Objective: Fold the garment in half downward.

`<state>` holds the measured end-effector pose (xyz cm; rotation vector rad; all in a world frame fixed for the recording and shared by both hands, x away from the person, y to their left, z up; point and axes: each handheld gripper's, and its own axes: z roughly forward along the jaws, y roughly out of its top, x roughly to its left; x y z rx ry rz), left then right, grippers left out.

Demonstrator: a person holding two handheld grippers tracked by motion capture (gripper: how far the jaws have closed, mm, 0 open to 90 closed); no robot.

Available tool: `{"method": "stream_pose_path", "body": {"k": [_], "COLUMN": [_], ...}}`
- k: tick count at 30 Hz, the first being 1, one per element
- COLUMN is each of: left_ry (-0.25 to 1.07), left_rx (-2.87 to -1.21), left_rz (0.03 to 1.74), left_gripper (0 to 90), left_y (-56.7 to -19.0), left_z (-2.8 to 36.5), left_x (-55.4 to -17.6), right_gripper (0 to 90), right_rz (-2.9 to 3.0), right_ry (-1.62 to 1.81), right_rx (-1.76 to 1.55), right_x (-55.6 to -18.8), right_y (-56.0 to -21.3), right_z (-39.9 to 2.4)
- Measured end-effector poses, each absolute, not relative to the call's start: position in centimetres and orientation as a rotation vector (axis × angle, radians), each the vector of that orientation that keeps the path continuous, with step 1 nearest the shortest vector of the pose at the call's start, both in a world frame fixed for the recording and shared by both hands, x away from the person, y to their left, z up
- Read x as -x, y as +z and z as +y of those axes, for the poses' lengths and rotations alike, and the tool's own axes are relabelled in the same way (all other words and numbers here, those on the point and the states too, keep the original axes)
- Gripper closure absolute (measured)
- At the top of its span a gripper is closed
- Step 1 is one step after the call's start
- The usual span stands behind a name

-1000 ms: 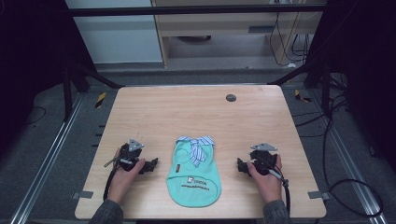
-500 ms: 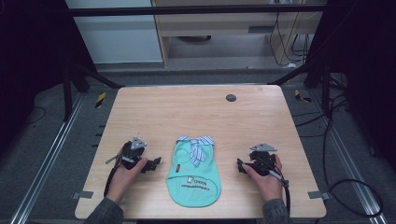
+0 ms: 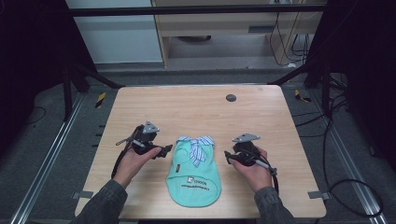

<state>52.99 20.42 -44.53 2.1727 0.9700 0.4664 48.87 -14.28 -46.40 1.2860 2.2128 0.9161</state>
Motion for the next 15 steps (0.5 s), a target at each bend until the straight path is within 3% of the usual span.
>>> {"method": "stream_pose_path", "body": {"k": [1, 4, 8, 12, 15], "left_ry": [0.481, 0.473, 0.428, 0.400, 0.377], "left_rx": [-2.177, -2.146, -2.125, -2.148, -2.150], "left_rz": [0.973, 1.009, 0.996, 0.976, 0.988], "left_gripper": [9.3, 13.1, 27.0, 40.2, 44.9], "left_y": [-44.6, -44.4, -44.0, -43.8, -43.8], "left_z": [20.3, 19.9, 19.0, 18.0, 17.5], "left_x": [-53.0, -53.3, -54.4, -56.0, -56.8], "right_gripper": [45.7, 58.3, 72.4, 80.1, 82.6], "right_rz": [2.213, 2.215, 2.241, 2.248, 2.255], "right_ry": [0.916, 0.935, 0.978, 1.009, 1.005], "right_rx": [-1.286, -1.276, -1.294, -1.295, -1.296], "right_x": [-48.9, -49.3, -50.4, -52.0, -52.8], "right_y": [-46.4, -45.7, -46.0, -45.9, -46.1], "right_z": [-14.3, -13.5, -13.0, -12.6, -12.0]}}
